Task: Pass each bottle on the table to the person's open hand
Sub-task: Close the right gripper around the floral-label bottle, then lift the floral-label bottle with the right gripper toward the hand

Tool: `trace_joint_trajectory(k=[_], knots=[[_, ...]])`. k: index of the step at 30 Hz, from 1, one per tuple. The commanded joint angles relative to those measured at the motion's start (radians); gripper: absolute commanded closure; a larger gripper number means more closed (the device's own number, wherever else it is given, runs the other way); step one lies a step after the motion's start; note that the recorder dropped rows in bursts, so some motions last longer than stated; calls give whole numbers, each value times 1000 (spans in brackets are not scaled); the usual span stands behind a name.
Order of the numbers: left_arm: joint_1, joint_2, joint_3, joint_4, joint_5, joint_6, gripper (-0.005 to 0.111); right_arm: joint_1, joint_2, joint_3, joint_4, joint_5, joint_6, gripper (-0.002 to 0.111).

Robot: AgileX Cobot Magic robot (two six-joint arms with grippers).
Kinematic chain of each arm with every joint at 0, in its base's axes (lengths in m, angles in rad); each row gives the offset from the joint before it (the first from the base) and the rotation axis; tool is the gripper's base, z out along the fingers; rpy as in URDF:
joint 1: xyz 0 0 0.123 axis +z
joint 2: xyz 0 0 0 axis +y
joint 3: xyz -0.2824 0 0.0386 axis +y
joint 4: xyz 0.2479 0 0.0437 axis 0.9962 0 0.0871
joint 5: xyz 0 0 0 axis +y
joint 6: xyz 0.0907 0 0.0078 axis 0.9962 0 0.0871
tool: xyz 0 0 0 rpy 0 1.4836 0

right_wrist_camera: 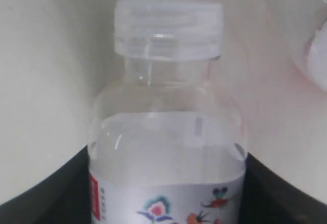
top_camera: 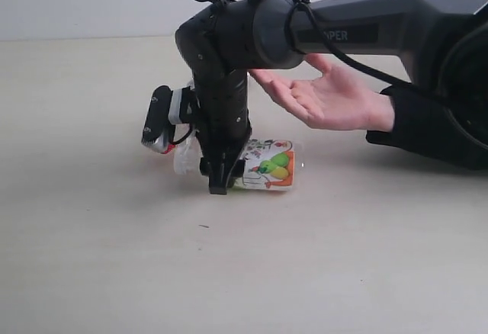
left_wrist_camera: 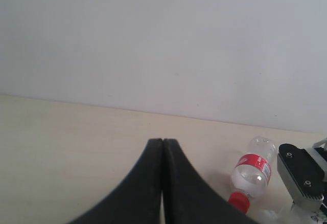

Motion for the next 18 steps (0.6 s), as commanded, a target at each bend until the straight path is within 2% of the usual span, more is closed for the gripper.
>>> trace_joint_trajectory(k=[1, 2, 7, 18], knots=[[4, -7, -1, 2, 2, 4, 107, -1, -23, -6, 171, 5, 4, 102], [4, -7, -1, 2, 2, 4, 107, 2, -29, -6, 202, 5, 4, 108], [4, -7, -1, 2, 2, 4, 107, 30, -78, -6, 213, 36, 14, 108], [4, -7, -1, 2, 2, 4, 107, 107, -274, -6, 197, 137, 340, 108]])
